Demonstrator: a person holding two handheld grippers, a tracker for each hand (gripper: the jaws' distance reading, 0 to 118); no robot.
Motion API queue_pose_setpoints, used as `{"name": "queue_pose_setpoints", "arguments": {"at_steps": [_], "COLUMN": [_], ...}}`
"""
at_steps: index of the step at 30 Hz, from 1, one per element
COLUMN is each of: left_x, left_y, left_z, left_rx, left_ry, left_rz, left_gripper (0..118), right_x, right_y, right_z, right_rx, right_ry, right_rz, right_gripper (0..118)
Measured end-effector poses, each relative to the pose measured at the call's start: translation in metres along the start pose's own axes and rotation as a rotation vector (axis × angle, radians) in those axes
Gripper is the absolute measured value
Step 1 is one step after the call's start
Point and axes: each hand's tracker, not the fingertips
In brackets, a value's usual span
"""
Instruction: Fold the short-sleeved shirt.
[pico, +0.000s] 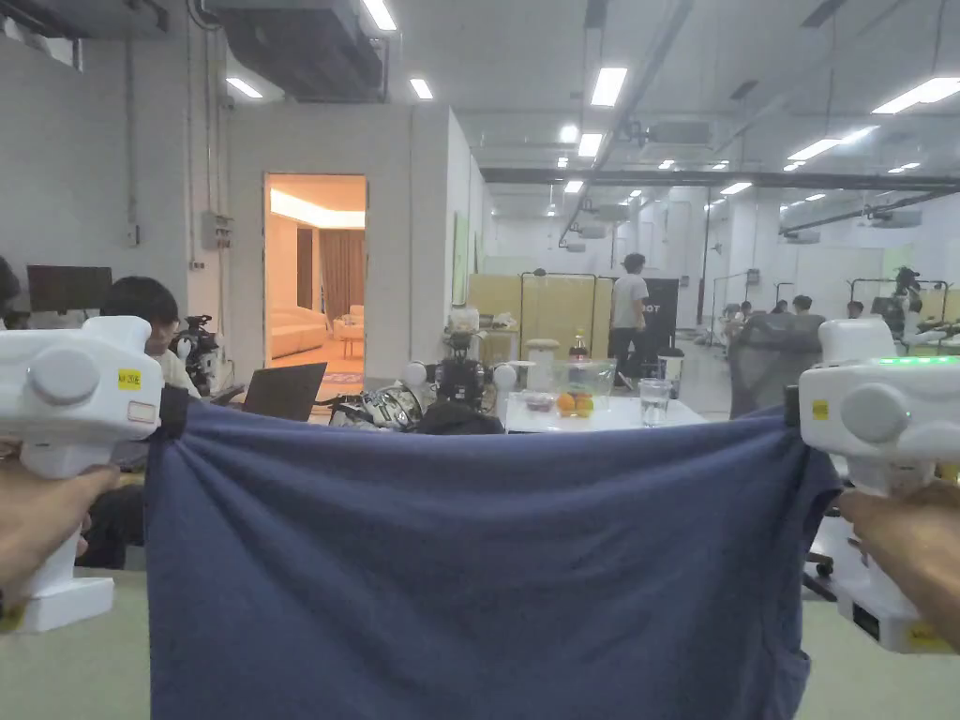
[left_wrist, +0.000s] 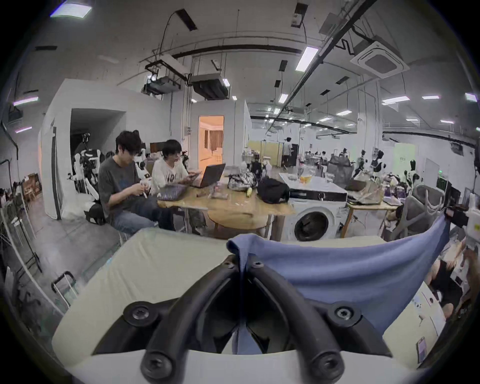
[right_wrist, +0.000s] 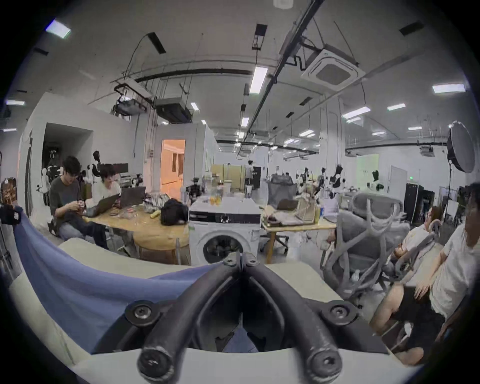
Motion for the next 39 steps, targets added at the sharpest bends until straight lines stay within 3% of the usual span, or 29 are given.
{"name": "queue_pose_setpoints", "arguments": {"at_steps": [8,14,25,39], "left_x": [0.001,-0.003,-0.010,-0.022], "left_y": [0.065,0.057,-0.091,-0.270], "left_z": [0.010,0.010,0.005,0.127], "left_rx": [0.087,0.093,-0.049,-0.147], "left_ry": [0.023,0.032,-0.010,-0.077], "left_rz": [-0.016,0.003,0.029,0.056], "left_gripper": [0,0,0,0], "right_x": [-0.002,-0.007,-0.002,0.031], "right_y": [0.067,0.062,-0.073,-0.228], "right_z": [0.001,0.013,0.038,0.176], "right_rx": [0.095,0.116,-0.048,-0.218], "right_ry": [-0.016,-0.014,-0.010,-0.002], "right_rz": [0.001,0.016,0.016,0.048], "right_gripper": [0,0,0,0]}}
